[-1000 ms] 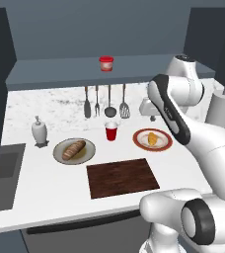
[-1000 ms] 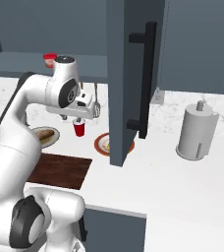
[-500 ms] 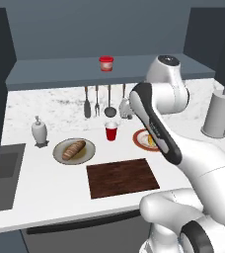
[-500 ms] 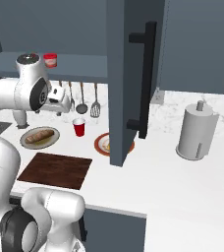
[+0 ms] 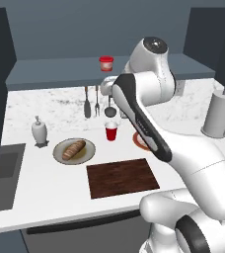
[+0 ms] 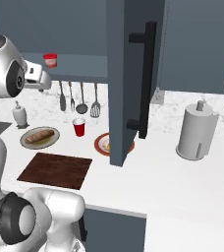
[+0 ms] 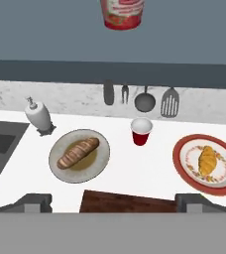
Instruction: From the different types of pastries on the counter, select a croissant and place it on the cutting board. Then retrieve a jar of jam from the cabinet and place it alongside the croissant on the cutting board.
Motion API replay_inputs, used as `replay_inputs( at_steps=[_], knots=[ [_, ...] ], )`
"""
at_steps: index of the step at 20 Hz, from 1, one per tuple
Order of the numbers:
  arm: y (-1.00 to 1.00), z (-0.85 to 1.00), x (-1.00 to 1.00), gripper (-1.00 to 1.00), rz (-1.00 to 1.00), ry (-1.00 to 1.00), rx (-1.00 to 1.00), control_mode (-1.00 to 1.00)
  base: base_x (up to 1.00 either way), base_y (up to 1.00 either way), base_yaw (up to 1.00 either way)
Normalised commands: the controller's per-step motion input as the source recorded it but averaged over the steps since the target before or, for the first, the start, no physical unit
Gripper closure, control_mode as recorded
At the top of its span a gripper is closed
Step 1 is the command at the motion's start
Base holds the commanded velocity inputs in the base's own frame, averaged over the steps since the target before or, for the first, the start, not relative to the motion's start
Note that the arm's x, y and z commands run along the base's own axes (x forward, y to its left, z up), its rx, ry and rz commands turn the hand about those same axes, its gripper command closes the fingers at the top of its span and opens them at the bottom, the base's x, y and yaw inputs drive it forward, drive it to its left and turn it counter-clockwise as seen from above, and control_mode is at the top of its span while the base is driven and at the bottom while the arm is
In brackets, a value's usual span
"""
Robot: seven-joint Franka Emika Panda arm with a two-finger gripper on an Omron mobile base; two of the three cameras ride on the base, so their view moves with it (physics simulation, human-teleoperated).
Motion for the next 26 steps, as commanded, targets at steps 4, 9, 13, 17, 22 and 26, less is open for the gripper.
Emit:
replay_inputs(
  at_steps=[4,9,13,17,22,26],
  knots=[
    [0.22,0.75,0.04,-1.0,0.0,0.0,0.0,-1.0,0.0,0.0,0.0],
    [0.03,0.31,0.37,-1.0,0.0,-0.16,0.0,-1.0,0.0,0.0,0.0],
    [0.0,0.14,0.42,-1.0,0.0,-0.17,0.0,-1.0,0.0,0.0,0.0],
    [0.0,0.04,0.41,-1.0,0.0,-0.01,0.0,-1.0,0.0,0.0,0.0],
    [0.01,0.0,0.5,-1.0,0.0,-0.06,0.0,-1.0,0.0,0.0,0.0],
    [0.01,0.0,0.5,-1.0,0.0,0.0,0.0,-1.0,0.0,0.0,0.0]
  ],
)
